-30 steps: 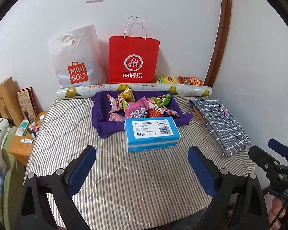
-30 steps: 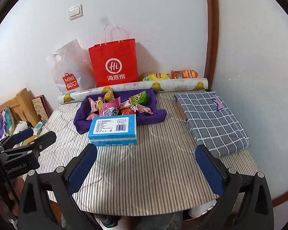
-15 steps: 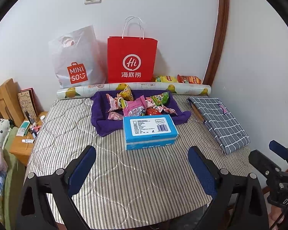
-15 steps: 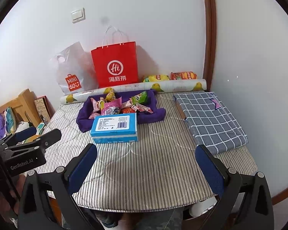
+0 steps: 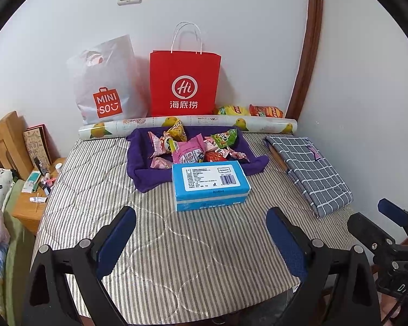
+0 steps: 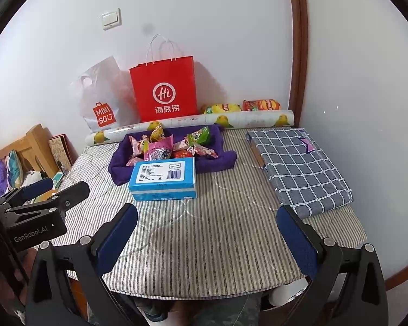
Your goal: Organize snacks
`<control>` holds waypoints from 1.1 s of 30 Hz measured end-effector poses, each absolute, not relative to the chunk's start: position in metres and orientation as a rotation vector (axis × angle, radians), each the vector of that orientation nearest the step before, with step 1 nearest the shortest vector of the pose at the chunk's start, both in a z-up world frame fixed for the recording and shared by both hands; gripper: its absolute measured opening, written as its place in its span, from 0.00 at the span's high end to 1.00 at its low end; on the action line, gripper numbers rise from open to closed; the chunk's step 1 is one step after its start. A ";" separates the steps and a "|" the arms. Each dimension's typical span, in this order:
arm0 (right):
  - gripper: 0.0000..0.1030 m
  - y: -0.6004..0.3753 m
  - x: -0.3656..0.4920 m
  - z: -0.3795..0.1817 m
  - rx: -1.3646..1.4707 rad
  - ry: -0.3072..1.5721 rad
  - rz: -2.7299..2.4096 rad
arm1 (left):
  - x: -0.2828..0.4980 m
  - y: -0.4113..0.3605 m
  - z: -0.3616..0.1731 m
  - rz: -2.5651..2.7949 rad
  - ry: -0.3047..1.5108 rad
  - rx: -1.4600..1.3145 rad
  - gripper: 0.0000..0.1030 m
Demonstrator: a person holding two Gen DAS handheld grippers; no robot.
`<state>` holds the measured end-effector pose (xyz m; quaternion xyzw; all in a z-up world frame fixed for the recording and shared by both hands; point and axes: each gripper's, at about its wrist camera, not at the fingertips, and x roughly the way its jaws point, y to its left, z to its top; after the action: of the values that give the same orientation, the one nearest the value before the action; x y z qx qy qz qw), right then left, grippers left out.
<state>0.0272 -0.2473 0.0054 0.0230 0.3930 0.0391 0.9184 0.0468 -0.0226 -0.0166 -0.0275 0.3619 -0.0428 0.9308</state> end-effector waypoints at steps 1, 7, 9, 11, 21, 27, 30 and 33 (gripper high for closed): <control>0.02 -0.247 0.027 0.005 0.047 0.808 0.080 | 0.047 -0.023 -0.016 -0.088 0.740 -0.056 0.06; 0.02 -0.245 0.026 0.006 0.042 0.807 0.080 | 0.044 -0.023 -0.015 -0.090 0.737 -0.057 0.06; 0.02 -0.245 0.026 0.006 0.041 0.806 0.082 | 0.044 -0.023 -0.016 -0.089 0.738 -0.060 0.06; 0.02 -0.244 0.026 0.006 0.041 0.807 0.082 | 0.044 -0.023 -0.015 -0.090 0.738 -0.058 0.06; 0.02 -0.244 0.024 0.006 0.045 0.805 0.087 | 0.043 -0.022 -0.015 -0.090 0.736 -0.060 0.06; 0.02 -0.243 0.023 0.006 0.042 0.804 0.087 | 0.042 -0.021 -0.015 -0.087 0.734 -0.062 0.06; 0.02 -0.244 0.022 0.006 0.046 0.804 0.086 | 0.042 -0.021 -0.015 -0.087 0.735 -0.062 0.06; 0.02 -0.244 0.022 0.006 0.047 0.804 0.084 | 0.041 -0.021 -0.014 -0.086 0.734 -0.062 0.06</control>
<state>0.0220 -0.2445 0.0059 0.0226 0.3912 0.0411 0.9191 0.0409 -0.0206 -0.0140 -0.0305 0.3586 -0.0421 0.9320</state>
